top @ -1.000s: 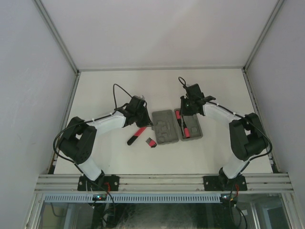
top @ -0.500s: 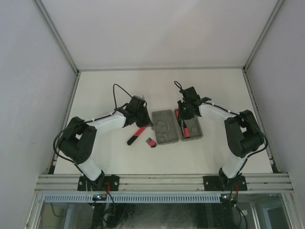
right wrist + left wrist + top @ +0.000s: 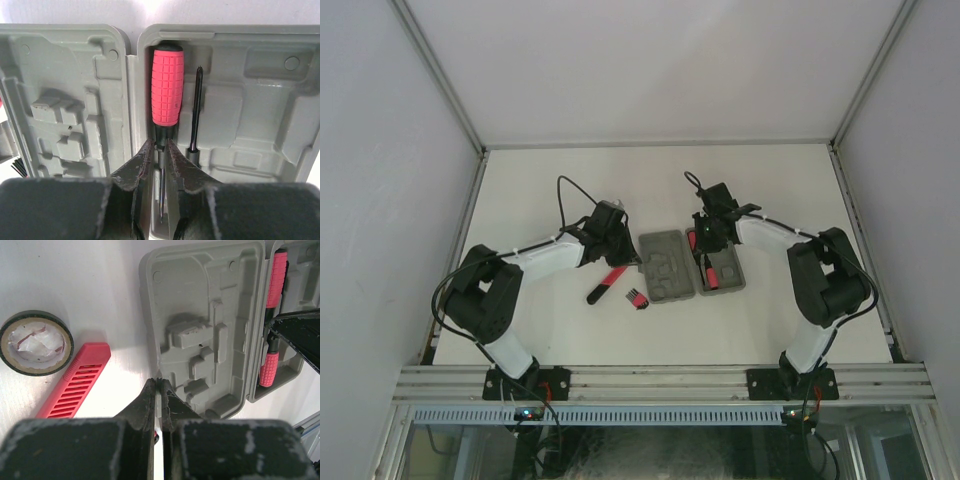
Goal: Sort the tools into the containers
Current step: Adjust the screwdriver in the storage box, then pick up the utility knife at the center of the board.
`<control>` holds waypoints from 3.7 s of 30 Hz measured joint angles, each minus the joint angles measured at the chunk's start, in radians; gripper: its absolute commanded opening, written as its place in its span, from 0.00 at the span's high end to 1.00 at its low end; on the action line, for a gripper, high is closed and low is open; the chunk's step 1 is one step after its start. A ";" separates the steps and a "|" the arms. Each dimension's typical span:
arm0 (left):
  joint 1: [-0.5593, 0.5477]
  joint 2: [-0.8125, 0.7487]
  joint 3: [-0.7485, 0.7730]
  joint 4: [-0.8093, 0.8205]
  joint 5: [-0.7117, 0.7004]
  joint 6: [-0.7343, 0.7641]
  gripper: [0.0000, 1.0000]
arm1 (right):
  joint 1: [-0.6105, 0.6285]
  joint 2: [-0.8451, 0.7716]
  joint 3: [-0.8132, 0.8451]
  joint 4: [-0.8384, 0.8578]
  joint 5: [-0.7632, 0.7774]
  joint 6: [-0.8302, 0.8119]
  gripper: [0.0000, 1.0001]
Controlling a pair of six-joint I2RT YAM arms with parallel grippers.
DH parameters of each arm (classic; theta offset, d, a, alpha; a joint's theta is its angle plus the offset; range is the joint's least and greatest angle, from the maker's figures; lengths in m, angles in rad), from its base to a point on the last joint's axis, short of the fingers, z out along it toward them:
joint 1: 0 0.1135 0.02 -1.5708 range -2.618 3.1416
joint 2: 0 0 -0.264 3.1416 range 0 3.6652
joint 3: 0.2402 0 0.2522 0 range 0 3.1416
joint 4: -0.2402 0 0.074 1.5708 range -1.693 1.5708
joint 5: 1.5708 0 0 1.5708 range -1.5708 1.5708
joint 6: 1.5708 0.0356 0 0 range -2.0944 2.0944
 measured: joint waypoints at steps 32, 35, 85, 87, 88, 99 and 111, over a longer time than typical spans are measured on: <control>-0.008 0.016 0.026 -0.039 0.006 0.034 1.00 | 0.035 0.162 0.235 -0.253 0.042 -0.065 1.00; -0.011 0.023 0.039 -0.055 0.005 0.041 1.00 | 0.042 0.179 0.258 -0.278 0.053 -0.071 1.00; 0.034 -0.184 0.192 -0.266 -0.304 0.336 0.43 | -0.146 -0.604 -0.248 0.190 -0.050 -0.016 0.28; 0.034 -0.232 0.192 -0.273 -0.359 0.346 0.41 | -0.163 -0.636 -0.272 0.220 -0.068 -0.008 0.20; 0.034 -0.256 0.190 -0.274 -0.386 0.350 0.41 | -0.168 -0.651 -0.285 0.234 -0.073 -0.002 0.17; 0.043 -0.505 0.086 -0.276 -0.607 0.354 0.23 | -0.201 -0.778 -0.386 0.349 -0.011 0.058 0.07; 0.121 -0.695 -0.195 -0.153 -0.577 0.306 0.00 | -0.256 -0.709 -0.388 0.354 0.016 0.107 0.06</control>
